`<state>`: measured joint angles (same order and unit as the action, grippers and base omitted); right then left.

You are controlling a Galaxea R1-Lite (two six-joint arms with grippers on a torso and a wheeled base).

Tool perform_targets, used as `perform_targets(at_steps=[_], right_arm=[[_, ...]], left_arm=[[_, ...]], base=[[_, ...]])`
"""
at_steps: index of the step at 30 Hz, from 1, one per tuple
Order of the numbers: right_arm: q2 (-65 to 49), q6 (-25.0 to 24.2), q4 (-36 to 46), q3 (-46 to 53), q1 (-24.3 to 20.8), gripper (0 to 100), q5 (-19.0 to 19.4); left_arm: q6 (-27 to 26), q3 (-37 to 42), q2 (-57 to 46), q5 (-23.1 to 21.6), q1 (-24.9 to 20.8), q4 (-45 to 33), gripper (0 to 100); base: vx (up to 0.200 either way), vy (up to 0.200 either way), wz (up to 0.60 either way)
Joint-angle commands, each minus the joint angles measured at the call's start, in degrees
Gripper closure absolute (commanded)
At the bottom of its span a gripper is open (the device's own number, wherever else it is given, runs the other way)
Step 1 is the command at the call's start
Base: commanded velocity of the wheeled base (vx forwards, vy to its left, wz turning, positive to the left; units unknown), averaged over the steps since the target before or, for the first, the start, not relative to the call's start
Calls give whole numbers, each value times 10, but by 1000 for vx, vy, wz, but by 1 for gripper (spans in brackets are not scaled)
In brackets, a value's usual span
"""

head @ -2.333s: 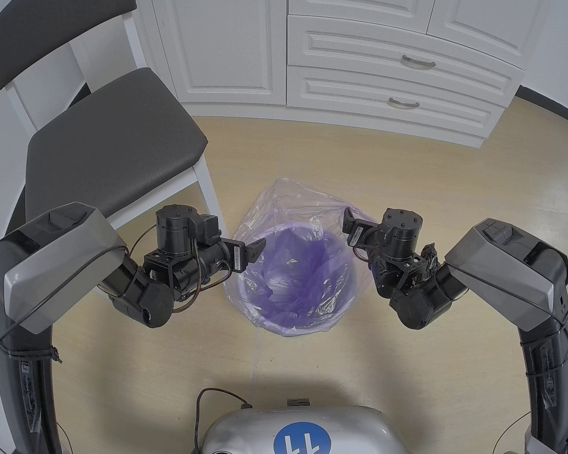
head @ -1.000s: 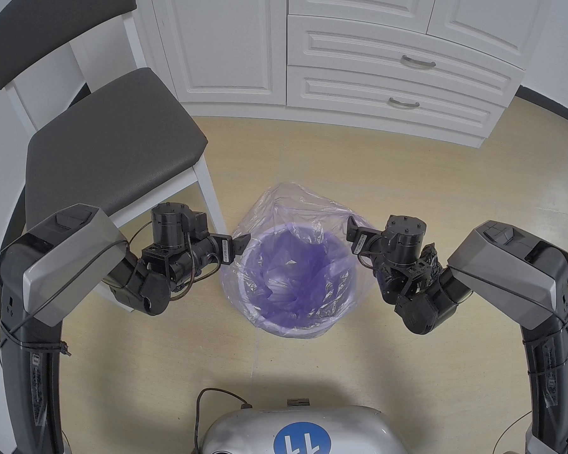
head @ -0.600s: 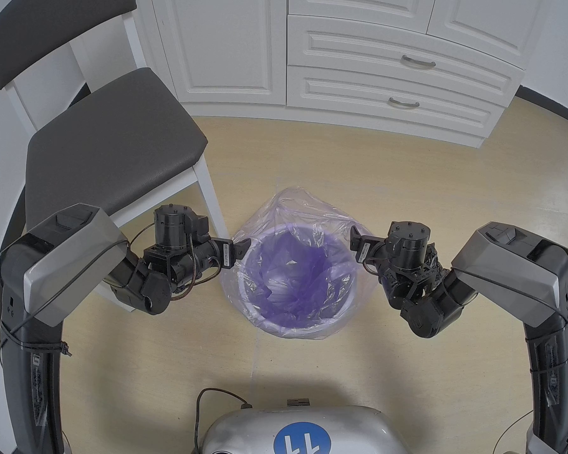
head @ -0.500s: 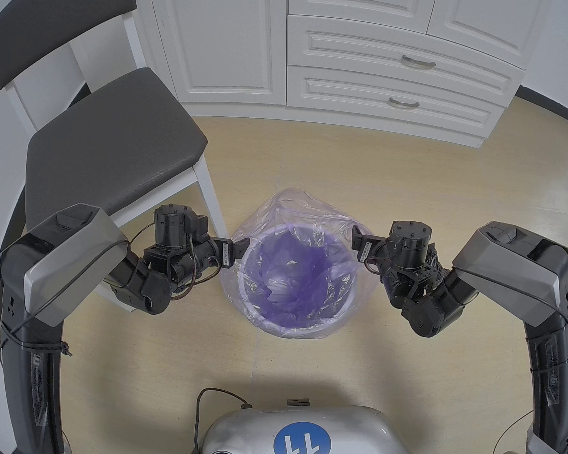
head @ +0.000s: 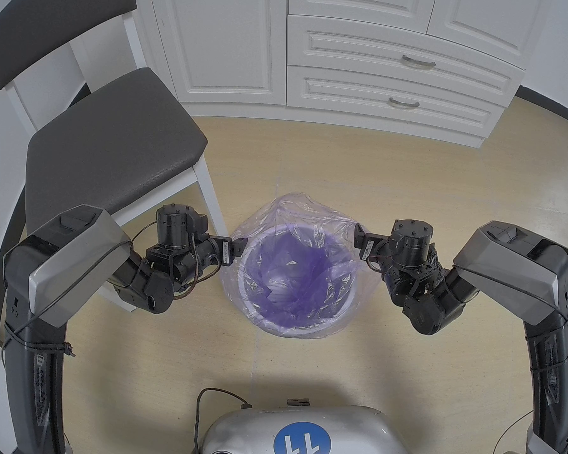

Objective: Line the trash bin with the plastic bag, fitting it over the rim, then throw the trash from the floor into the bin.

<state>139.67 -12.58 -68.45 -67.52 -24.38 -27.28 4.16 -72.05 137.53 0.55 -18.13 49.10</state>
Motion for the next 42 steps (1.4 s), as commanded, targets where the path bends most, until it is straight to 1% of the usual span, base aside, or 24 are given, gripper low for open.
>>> perform_targets(at_steps=[1, 17, 22, 25, 28, 31, 35, 42], right_arm=[[10, 0, 0, -11, 6, 0, -1], [38, -1, -2, -47, 14, 0, -5], [53, -3, -2, -76, 22, 0, -7], [57, -5, -2, -82, 25, 0, -7], [65, -6, -2, -91, 28, 0, -7], [69, -6, -2, -95, 30, 0, -7], [75, -6, -2, -102, 35, 0, -7], [71, -7, -2, -103, 37, 0, -7]], left_arm=[[0, -1, 3, 5, -5, 0, 0], [4, -37, 21, 22, -4, -12, 0], [7, -65, 39, 45, -5, -6, 0], [9, -73, 43, 49, -5, -5, 0], [29, -85, 50, 51, -9, -3, 0], [35, -96, 56, 51, -11, -3, 0], [38, -109, 67, 68, -11, -3, 0], [38, -105, 61, 71, -11, -4, 0]], base=[[0, 0, 0], [0, 0, 0], [0, 0, 0], [0, 0, 0], [0, 0, 0], [0, 0, 0], [0, 0, 0], [0, 0, 0]])
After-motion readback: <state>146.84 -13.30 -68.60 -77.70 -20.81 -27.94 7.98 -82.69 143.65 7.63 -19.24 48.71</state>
